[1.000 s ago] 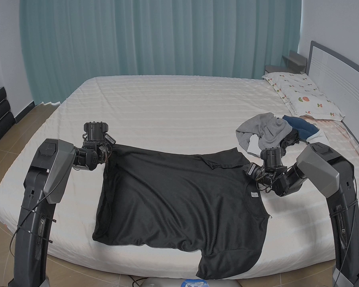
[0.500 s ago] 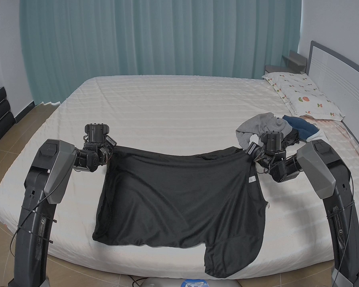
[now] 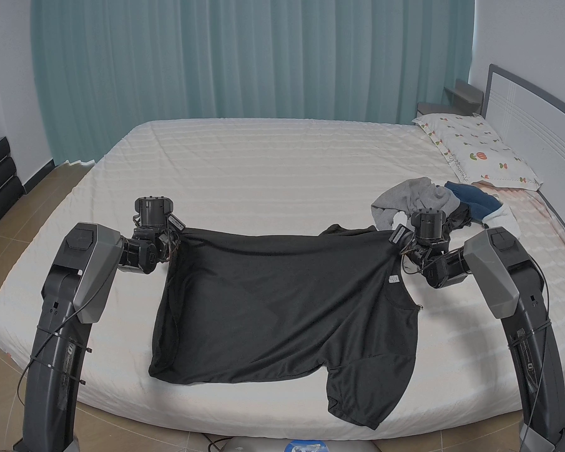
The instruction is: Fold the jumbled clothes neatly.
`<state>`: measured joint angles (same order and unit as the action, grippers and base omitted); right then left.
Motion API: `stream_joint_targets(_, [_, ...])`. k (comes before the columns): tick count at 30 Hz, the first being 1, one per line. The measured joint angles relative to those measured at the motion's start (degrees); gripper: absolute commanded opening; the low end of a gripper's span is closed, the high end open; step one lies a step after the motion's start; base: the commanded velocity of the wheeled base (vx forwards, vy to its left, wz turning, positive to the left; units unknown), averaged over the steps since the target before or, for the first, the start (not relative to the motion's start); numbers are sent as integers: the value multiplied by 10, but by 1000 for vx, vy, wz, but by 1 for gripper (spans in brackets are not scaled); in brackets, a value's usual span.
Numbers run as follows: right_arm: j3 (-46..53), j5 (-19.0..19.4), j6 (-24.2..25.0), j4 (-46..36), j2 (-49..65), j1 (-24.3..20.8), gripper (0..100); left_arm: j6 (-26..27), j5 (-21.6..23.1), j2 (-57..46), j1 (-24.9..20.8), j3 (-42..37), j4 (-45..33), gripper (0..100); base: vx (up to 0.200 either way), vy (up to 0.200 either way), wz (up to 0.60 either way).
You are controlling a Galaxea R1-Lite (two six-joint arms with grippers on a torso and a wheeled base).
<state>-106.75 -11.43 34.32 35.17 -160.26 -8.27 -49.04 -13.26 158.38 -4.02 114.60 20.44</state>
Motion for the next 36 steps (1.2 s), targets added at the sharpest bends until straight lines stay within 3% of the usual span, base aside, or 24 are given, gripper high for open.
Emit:
stream_joint_targets(9, [66, 11, -2, 19, 16, 0, 100, 1, -1, -2, -4, -13, -6, 100, 0, 0, 0])
stream_joint_targets(14, [157, 31, -2, 57, 60, 8, 100, 0, 10, -33, 0, -76, 2, 100, 0, 0, 0])
stream_joint_targets(27, [485, 105, -2, 165, 245, 32, 100, 1, 88, -236, 10, -425, 144, 100, 0, 0, 0])
stream_joint_targets(36, [685, 127, -8, 249, 349, 34, 100, 2, 112, -372, -2, -677, 253, 100, 0, 0, 0])
